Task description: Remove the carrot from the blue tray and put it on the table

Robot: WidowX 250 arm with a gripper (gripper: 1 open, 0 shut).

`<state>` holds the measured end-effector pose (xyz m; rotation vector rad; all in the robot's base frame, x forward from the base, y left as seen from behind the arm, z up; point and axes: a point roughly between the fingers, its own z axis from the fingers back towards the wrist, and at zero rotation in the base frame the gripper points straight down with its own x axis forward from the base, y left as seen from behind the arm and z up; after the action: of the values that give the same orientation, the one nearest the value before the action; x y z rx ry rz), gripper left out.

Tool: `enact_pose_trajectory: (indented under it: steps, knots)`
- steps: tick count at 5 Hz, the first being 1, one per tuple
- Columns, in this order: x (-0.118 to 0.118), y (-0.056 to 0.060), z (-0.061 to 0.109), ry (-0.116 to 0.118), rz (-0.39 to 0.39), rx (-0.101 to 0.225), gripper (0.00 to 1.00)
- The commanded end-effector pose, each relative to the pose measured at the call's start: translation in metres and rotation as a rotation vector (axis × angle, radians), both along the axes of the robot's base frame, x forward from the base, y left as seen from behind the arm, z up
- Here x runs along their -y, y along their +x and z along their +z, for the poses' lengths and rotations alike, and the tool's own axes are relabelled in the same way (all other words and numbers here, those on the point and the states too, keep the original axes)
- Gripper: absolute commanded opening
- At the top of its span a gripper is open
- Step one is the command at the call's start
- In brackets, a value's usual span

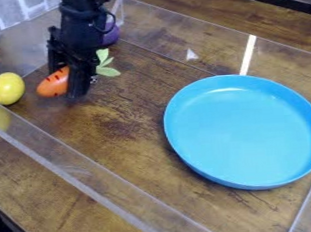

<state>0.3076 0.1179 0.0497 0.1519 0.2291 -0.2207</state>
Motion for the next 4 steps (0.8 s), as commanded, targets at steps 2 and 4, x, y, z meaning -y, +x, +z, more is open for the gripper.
enact_pose_trajectory:
  steps: [2, 4]
  knots:
    - [-0.002, -0.004, 0.042, 0.033, 0.006, 0.093, 0.0]
    - [0.004, -0.015, 0.077, 0.05, 0.05, 0.144, 0.0]
